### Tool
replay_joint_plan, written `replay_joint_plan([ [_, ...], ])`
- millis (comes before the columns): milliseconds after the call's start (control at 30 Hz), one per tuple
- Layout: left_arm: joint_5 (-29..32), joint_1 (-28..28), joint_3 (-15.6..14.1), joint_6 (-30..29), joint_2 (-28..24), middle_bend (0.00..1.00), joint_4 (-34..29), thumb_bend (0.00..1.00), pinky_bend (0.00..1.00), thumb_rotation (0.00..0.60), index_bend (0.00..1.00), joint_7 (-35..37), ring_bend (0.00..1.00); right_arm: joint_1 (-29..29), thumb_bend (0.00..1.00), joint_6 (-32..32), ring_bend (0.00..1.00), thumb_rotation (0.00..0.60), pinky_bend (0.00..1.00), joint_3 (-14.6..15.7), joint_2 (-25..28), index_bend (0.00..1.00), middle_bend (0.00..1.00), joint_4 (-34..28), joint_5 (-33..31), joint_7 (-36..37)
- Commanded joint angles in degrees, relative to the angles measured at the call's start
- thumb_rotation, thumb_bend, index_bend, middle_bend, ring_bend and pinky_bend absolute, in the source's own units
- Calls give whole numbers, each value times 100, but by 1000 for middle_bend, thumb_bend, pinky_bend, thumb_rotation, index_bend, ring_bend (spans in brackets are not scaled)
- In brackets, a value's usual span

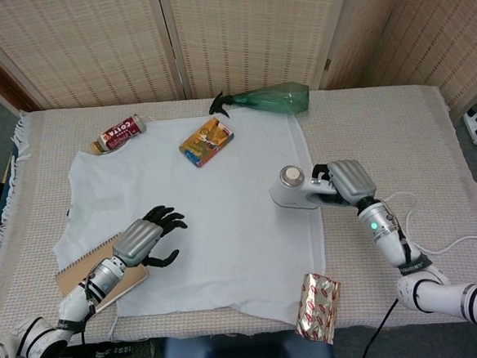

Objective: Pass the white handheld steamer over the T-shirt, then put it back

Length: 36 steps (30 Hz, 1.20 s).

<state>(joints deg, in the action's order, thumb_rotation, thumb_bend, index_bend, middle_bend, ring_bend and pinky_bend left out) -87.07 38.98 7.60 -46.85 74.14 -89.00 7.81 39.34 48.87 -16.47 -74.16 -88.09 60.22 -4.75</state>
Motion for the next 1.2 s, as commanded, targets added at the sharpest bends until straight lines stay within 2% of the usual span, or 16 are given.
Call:
replay_joint_plan([
  [33,693,318,-68,629,191,128,-1,475,0,375,184,-592,18,224,836,-24,782,600,1000,10,-233,707,882,-5,-312,-354],
  [233,1030,325,-281,733,352,112,18,481,0,372,166,-1025,5,411,836,47,781,600,1000,106,-589,705,881,216,-491,-697],
  [500,1322,368,-427,713,536,112,91,479,0,370,167,-1456,5,787,840,141,781,600,1000,200,-1357,705,882,742,-504,-1171],
  [900,1594,448,-545,740,588,112,-10,479,0,371,168,-1713,5,1156,839,195,782,600,1000,304,-2610,706,881,2014,-115,-1179],
  [1200,1646,471,-619,782,609,112,33,480,0,375,168,-1623,6,1065,841,177,782,600,1000,457,-2951,706,881,2908,89,-1102],
])
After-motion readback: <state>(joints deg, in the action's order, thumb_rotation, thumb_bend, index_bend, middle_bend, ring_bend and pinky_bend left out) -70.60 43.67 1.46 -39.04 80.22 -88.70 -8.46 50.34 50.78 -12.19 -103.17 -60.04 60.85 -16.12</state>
